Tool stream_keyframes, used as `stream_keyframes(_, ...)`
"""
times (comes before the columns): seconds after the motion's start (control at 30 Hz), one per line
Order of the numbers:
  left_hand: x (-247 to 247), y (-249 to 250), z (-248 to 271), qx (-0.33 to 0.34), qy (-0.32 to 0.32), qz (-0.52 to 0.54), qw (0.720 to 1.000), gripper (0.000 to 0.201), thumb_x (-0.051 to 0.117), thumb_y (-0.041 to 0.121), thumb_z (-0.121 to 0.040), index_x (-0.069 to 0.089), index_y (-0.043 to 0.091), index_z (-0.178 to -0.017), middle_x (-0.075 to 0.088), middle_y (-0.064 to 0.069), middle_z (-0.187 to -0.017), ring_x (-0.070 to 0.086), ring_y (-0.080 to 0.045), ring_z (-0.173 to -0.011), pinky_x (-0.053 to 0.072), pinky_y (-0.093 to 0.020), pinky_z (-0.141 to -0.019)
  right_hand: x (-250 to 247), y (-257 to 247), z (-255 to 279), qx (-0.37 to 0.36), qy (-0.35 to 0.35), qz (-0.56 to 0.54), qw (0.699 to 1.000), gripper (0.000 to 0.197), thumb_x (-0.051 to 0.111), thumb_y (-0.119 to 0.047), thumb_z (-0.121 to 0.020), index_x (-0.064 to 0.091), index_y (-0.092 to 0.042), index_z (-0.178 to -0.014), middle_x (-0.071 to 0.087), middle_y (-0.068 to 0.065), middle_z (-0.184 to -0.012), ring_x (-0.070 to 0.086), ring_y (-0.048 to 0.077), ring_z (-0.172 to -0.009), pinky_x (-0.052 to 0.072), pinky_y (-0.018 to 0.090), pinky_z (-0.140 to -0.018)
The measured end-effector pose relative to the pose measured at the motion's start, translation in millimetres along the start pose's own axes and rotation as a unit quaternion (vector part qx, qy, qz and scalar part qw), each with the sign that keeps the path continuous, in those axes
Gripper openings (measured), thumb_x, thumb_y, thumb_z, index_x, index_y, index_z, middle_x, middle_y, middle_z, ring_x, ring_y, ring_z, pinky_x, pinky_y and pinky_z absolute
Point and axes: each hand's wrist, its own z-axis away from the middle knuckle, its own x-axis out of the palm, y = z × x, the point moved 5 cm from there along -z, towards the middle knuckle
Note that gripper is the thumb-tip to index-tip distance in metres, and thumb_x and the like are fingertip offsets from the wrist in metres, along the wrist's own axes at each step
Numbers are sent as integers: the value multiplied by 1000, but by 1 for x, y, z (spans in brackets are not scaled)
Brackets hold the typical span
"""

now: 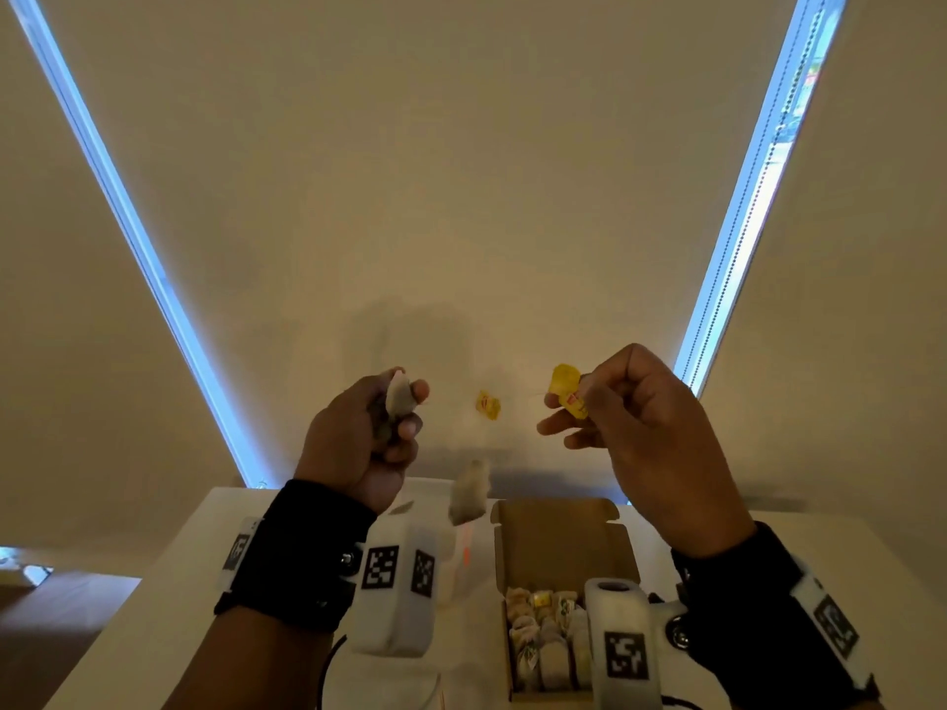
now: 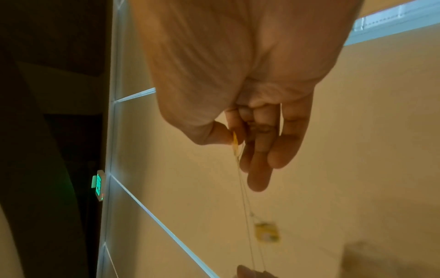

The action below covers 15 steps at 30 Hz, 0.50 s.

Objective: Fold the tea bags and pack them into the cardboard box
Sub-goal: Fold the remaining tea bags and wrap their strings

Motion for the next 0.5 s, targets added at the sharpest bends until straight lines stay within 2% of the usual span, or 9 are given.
stream_keyframes(0.13, -5, -4, -2, -9, 15, 21, 1000, 17, 42, 18, -103, 56, 16, -92, 65, 0, -74, 48, -8, -43, 26, -16, -32, -1, -4, 4, -54, 22, -69, 996, 26, 50, -18, -101, 49, 8, -106, 75, 5, -103, 75, 27, -89, 60, 40, -76)
stream_keyframes(0.23, -5, -11, 1, -45, -9, 42, 998, 19, 40, 17, -103, 53, 18, -89, 67, 3, -73, 47, -7, -42, 27, -15, -32, 0, -8, 3, -58, 13, -131, 990, 34, 49, -22, -103, 45, 12, -109, 74, 8, -107, 73, 29, -90, 58, 37, -77)
stream_keyframes(0.37, -6, -11, 3, -49, -7, 77, 996, 19, 40, 14, -102, 52, 17, -88, 70, 2, -78, 44, -7, -40, 27, -15, -33, -9, -14, 4, -67, 50, -226, 971, 19, 45, -21, -98, 46, -2, -99, 74, 8, -106, 70, 22, -84, 54, 32, -75)
stream_keyframes(0.4, -9, -9, 2, -47, 0, 86, 995, 19, 40, 13, -102, 52, 16, -87, 72, 0, -80, 44, -7, -40, 28, -15, -34, -10, -16, 4, -75, 50, -224, 970, 17, 44, -21, -100, 46, -5, -98, 74, 7, -106, 69, 22, -84, 53, 32, -75)
stream_keyframes(0.5, -15, -7, 2, -34, 16, 91, 995, 21, 40, 13, -102, 52, 15, -85, 76, -3, -85, 45, -7, -40, 28, -14, -34, -13, -18, 5, -76, 55, -133, 987, 22, 39, -16, -108, 46, 4, -107, 74, 7, -107, 70, 21, -82, 53, 31, -74)
